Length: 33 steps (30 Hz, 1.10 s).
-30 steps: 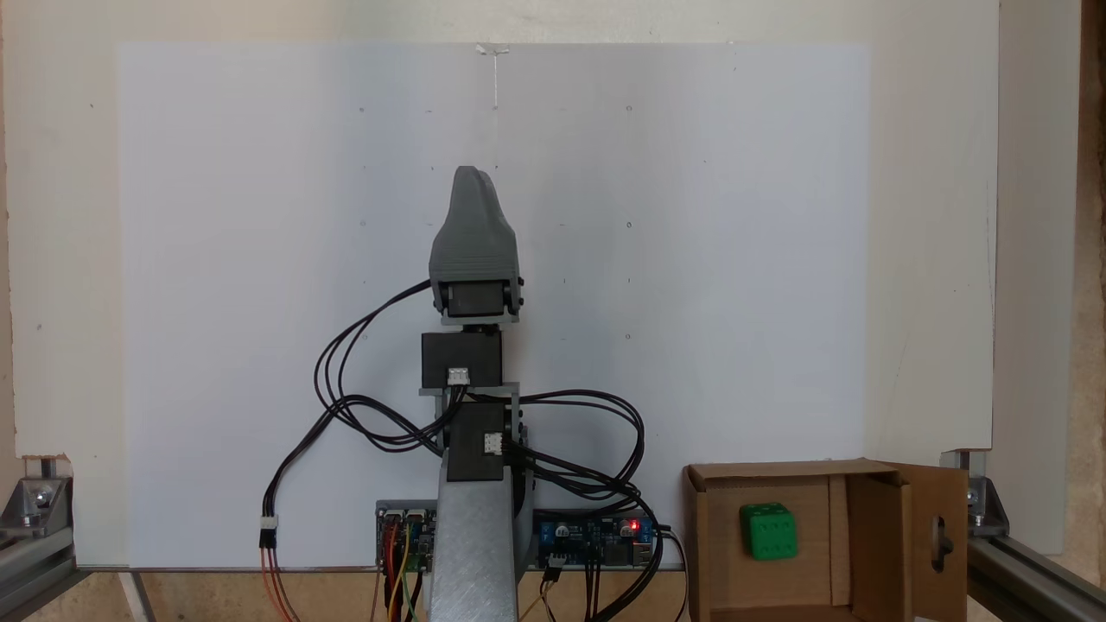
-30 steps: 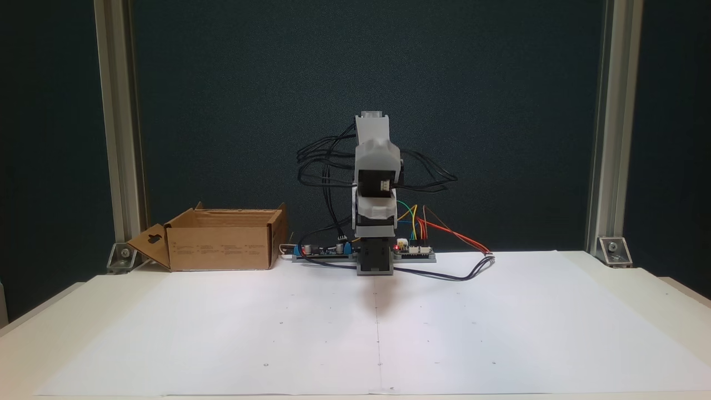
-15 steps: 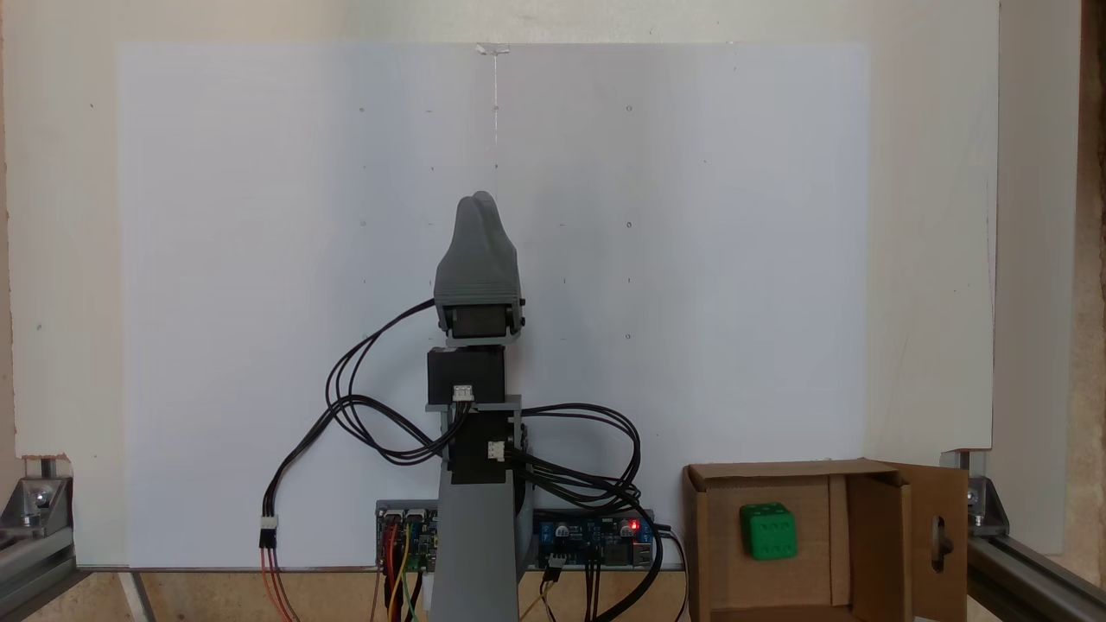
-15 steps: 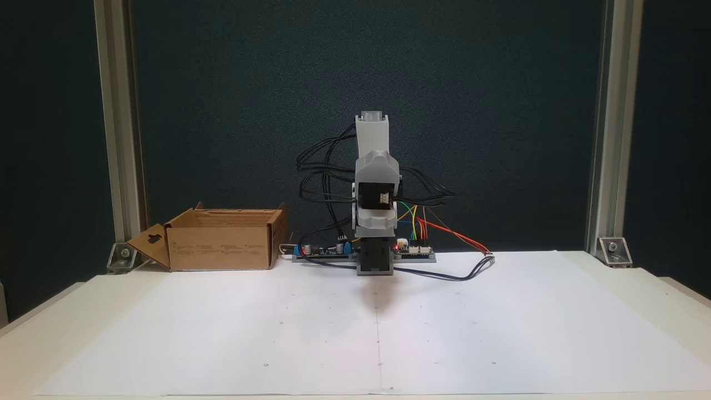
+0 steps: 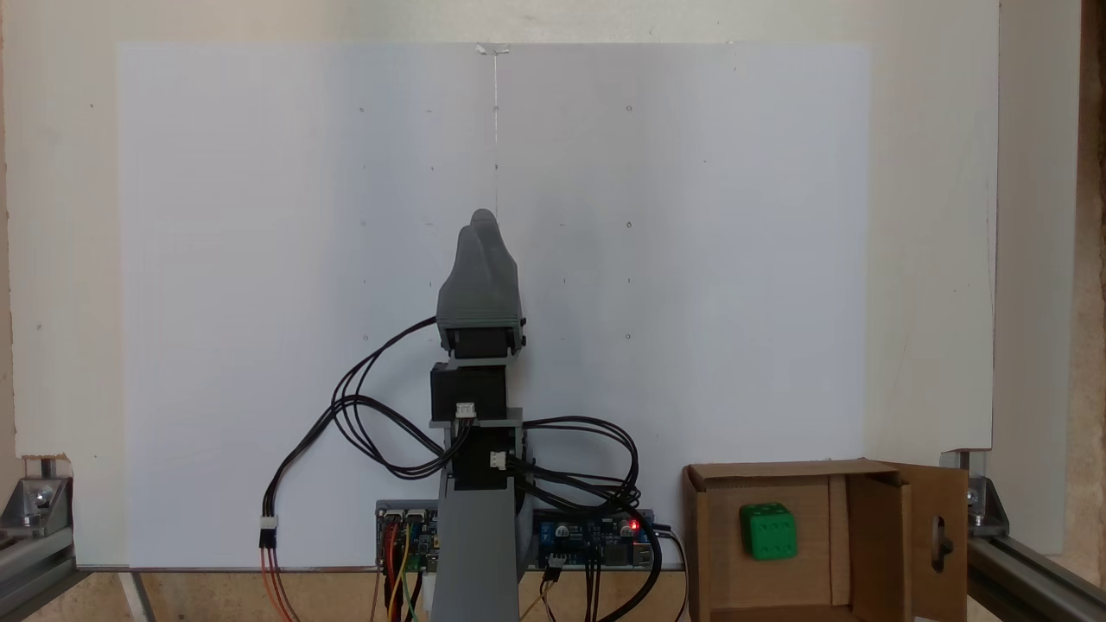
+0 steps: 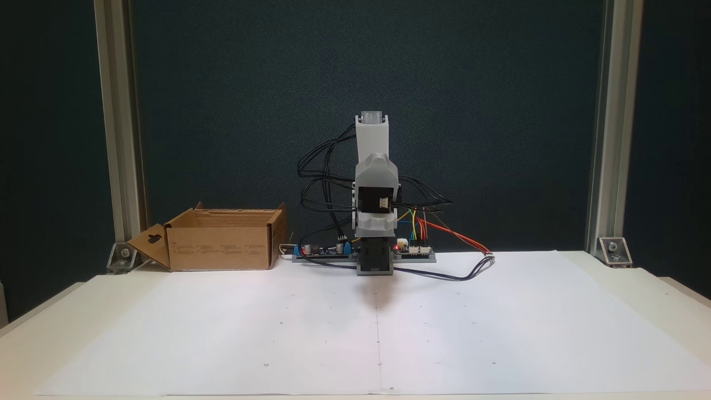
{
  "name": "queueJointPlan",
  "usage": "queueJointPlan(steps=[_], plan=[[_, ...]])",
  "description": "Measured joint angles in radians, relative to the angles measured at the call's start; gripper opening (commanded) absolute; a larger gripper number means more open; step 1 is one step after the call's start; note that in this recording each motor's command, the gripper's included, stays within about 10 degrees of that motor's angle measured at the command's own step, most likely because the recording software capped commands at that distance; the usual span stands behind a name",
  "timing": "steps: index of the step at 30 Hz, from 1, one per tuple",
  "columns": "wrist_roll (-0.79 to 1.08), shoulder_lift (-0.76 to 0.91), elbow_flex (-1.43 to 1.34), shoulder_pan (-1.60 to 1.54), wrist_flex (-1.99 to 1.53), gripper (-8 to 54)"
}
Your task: Grasp a green dice and put it in the bin.
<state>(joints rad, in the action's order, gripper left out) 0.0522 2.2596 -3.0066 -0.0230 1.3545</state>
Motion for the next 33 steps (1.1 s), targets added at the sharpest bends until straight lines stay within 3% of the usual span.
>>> queueJointPlan(steps=[33], plan=[[0.000, 0.000, -0.069, 0.006, 0.072, 44.7]])
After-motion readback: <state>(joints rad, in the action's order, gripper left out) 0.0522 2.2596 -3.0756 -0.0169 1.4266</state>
